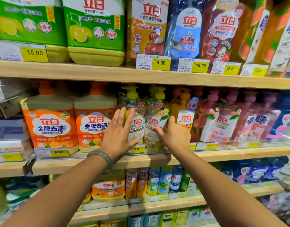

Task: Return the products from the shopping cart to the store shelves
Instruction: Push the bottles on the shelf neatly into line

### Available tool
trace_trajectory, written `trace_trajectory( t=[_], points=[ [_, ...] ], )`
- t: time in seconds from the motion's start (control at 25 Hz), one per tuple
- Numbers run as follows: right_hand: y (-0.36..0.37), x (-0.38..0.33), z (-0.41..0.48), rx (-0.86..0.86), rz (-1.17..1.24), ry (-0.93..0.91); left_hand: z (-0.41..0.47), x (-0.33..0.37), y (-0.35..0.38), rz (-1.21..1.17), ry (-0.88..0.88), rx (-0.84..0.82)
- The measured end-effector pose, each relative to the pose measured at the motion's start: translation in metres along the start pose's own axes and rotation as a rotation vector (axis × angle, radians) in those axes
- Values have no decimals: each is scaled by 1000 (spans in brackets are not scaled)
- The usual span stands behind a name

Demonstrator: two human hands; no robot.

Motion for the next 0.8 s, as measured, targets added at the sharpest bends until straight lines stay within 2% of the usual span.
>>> trace_trajectory(
  t=[0.36, 0.72, 0.8],
  points=[
    [-4, 1, 3, -4, -31, -122, -1, -19, -9, 321, 83, 0],
    [-2, 8, 11, -65, -84, -129, 0, -36, -12, 403, 186, -93],
    [-3, 9, 13, -55, -99, -128, 0, -34, -18, 410, 177, -57]
  ],
)
Point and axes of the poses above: each hand's wrist, its own z-axis towards the middle knuckle, its own y-axis out of the palm, x = y × z, the point moved 7 cm from there along z, towards the middle knuckle, and after that the axes turned 10 degrees about y, right-handed, at the moved point
